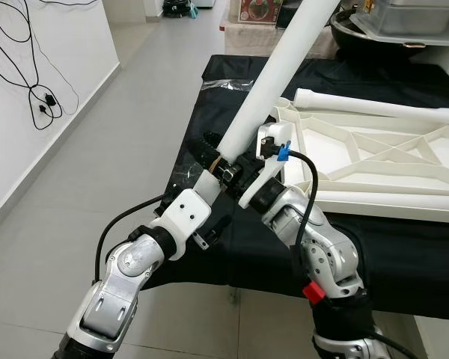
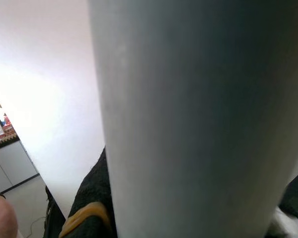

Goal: Building children table

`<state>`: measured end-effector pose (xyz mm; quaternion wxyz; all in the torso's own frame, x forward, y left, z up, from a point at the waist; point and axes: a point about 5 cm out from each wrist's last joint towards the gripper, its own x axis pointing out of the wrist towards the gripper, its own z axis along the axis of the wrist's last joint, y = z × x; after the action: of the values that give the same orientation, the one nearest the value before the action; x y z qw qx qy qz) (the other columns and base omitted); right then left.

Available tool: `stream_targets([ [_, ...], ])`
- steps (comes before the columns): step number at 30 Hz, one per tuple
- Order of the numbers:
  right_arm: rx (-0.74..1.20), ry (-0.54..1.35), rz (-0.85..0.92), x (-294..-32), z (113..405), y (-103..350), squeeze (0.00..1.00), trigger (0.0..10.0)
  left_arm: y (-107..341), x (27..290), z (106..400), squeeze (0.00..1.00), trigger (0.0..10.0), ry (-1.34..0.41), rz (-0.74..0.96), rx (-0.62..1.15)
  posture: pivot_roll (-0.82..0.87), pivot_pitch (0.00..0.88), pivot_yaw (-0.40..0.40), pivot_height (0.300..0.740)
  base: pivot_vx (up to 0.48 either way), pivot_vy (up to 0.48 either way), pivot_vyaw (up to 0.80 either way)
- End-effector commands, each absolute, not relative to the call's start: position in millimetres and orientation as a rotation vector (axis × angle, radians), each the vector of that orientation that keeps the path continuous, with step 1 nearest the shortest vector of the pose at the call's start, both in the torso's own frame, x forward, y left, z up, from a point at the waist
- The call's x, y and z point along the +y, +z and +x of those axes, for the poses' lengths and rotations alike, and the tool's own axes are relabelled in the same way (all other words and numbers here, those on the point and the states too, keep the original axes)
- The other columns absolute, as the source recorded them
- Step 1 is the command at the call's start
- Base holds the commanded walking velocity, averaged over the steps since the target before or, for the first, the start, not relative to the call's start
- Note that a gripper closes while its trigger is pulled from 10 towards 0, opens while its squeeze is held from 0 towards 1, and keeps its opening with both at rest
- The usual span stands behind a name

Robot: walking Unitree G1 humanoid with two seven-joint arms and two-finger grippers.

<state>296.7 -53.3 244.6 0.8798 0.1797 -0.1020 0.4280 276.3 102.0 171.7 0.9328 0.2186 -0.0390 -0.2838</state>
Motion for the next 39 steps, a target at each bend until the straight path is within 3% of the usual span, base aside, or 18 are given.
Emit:
stream_targets([
  [1,-0.225,0.932,0.382,-50.0,291.3,248.0,0.00,10.0,166.2,104.6,275.4,0.00,0.0,-0.582,0.461,-0.067,0.09,0.106,0.002,0.740,0.000,0.000,0.00],
  [13,-0.216,0.921,0.351,-48.9,291.4,244.0,0.00,10.0,167.0,105.5,274.4,0.00,0.0,-0.583,0.478,-0.087,0.09,0.093,0.002,0.740,0.000,0.000,0.00],
  [14,-0.216,0.914,0.341,-48.6,292.1,243.3,0.00,10.0,166.2,105.3,274.5,0.00,10.0,-0.581,0.472,-0.078,0.09,0.090,0.005,0.740,0.000,0.000,0.00],
  [18,-0.218,0.900,0.328,-49.0,293.7,242.4,0.00,10.0,165.3,105.8,274.3,0.00,10.0,-0.581,0.479,-0.071,0.09,0.087,0.005,0.740,0.000,0.000,0.00],
  [19,-0.222,0.888,0.326,-50.2,295.1,242.2,1.00,10.0,165.2,107.1,273.9,0.00,10.0,-0.580,0.482,-0.071,0.09,0.085,0.005,0.740,0.000,0.000,0.00],
  [28,-0.228,0.921,0.330,-54.3,295.3,241.3,1.00,10.0,162.5,120.9,266.1,0.00,10.0,-0.620,0.496,-0.047,0.10,0.074,0.012,0.740,0.000,0.000,0.00],
  [29,-0.231,0.928,0.334,-56.1,296.0,241.6,0.00,10.0,162.3,123.1,264.6,0.00,10.0,-0.636,0.491,-0.039,0.10,0.071,0.015,0.740,0.000,0.000,0.00],
  [39,-0.235,1.067,0.336,-71.1,301.0,243.8,0.00,10.0,167.4,130.9,251.7,0.00,10.0,-0.790,0.343,0.025,0.11,0.071,0.024,0.740,0.000,0.000,0.00],
])
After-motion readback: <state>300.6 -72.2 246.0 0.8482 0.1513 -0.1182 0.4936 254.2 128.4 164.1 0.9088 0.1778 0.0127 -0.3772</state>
